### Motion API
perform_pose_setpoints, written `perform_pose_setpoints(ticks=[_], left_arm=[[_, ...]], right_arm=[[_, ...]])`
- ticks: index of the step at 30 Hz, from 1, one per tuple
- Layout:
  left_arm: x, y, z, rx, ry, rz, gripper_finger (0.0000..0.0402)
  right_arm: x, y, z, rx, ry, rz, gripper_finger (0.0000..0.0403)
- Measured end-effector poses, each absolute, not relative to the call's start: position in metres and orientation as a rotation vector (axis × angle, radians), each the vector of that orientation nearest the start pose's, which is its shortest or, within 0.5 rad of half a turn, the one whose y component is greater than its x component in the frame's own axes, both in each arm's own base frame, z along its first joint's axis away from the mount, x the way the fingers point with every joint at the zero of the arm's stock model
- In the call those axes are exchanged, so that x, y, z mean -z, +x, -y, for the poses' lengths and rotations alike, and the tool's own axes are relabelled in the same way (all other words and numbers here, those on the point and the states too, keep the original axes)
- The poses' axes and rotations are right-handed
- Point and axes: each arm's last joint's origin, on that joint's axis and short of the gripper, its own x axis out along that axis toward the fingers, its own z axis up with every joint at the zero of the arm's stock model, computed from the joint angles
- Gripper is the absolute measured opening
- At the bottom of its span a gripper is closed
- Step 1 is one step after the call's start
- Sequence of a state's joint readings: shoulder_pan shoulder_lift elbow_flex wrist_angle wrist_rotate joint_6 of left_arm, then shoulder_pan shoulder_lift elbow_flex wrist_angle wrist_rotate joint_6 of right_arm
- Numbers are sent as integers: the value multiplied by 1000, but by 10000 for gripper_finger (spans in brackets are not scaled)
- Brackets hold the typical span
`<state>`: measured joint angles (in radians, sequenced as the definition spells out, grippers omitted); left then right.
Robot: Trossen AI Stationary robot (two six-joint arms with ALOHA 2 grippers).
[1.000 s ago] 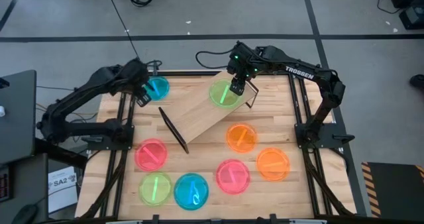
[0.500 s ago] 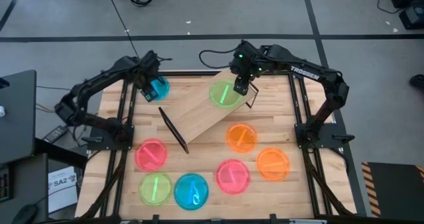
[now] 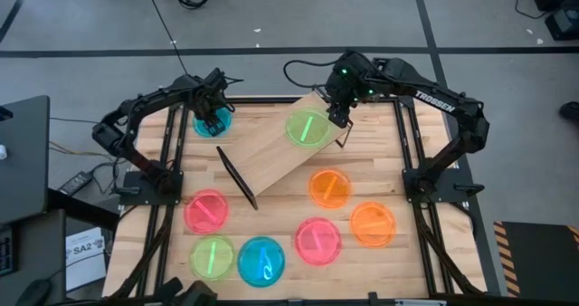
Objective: Place and stack plates onto a shelf
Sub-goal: Put the top left blue plate on the shelf
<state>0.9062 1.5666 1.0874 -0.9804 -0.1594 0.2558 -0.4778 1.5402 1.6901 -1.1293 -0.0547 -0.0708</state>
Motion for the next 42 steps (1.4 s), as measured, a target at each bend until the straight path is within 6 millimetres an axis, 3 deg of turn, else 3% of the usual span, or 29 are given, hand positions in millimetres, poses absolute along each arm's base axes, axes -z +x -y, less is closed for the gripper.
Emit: perform_pose_setpoints(ticks=[20,31,42], left_arm=[[-170,196,-234,-661,-479,-1414,155],[-166,211,-230,-648,-448,-1364,155],[-148,216,-236,-687,-453,-1398,155]], right_arm=[[-382,266,136,350,198,-984,203],[-381,266,136,352,200,-984,203],[-381,265,136,351,203,-991,203]])
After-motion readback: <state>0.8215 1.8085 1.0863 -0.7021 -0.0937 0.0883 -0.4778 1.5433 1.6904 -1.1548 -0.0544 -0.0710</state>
